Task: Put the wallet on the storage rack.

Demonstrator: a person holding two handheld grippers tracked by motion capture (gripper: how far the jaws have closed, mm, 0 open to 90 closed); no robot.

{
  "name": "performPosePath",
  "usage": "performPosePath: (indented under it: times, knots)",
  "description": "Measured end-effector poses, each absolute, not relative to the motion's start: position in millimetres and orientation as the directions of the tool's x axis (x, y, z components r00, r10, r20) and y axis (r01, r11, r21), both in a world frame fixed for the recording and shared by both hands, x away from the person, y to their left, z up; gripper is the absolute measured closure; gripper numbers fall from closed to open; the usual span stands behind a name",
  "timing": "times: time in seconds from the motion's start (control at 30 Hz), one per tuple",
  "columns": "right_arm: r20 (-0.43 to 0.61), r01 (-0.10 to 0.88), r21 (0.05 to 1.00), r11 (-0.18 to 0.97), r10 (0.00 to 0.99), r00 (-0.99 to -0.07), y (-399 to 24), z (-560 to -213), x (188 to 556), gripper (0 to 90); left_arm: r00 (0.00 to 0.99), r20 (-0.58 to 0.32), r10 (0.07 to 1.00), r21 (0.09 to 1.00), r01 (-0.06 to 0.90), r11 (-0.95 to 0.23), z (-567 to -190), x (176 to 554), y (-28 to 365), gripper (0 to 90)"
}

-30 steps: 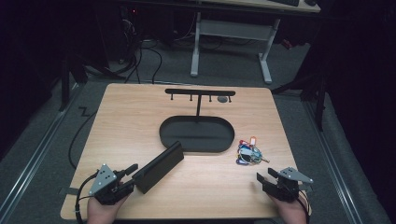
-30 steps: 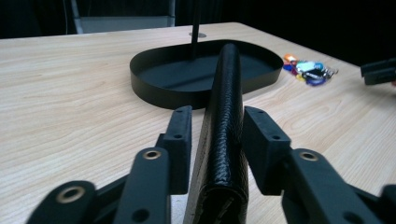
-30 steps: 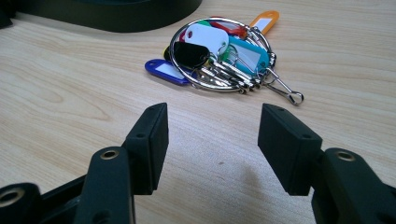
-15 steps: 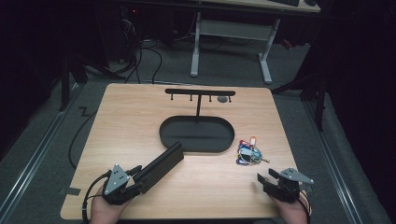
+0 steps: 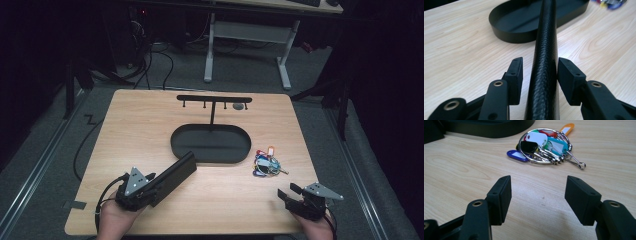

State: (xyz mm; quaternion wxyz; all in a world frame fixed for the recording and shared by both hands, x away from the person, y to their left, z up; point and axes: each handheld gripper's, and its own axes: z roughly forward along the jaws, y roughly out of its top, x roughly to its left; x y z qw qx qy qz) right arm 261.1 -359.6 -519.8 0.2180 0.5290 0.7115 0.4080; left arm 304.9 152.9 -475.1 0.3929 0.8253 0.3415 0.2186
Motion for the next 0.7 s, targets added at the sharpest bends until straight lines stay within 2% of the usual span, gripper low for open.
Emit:
performPosePath:
  times: [0.13, 0.23, 0.43, 0.63, 0.7]
  knots:
    - [0.124, 0.564, 0.817, 0.119, 0.919, -0.374, -359.4, -519.1, 262.1, 38.5, 0.675, 0.116, 0.729, 0.757, 0.415, -0.504, -466.5, 310.3, 145.4, 55.5]
    - [0.124, 0.556, 0.822, 0.126, 0.913, -0.39, -359.1, -517.0, 261.3, 38.9, 0.684, 0.097, 0.723, 0.748, 0.429, -0.506, -458.1, 313.2, 139.2, 54.5]
    - [0.11, 0.514, 0.849, 0.124, 0.91, -0.4, -356.5, -507.3, 253.8, 39.2, 0.71, 0.138, 0.691, 0.669, 0.448, -0.593, -445.1, 319.9, 128.5, 54.4]
    - [0.125, 0.537, 0.835, 0.118, 0.91, -0.395, -351.5, -510.7, 263.4, 39.5, 0.735, 0.101, 0.67, 0.601, 0.492, -0.63, -445.1, 333.2, 127.7, 54.6]
    - [0.123, 0.542, 0.831, 0.126, 0.908, -0.4, -348.2, -512.3, 268.4, 39.5, 0.743, 0.102, 0.661, 0.573, 0.499, -0.65, -446.7, 338.0, 127.4, 57.7]
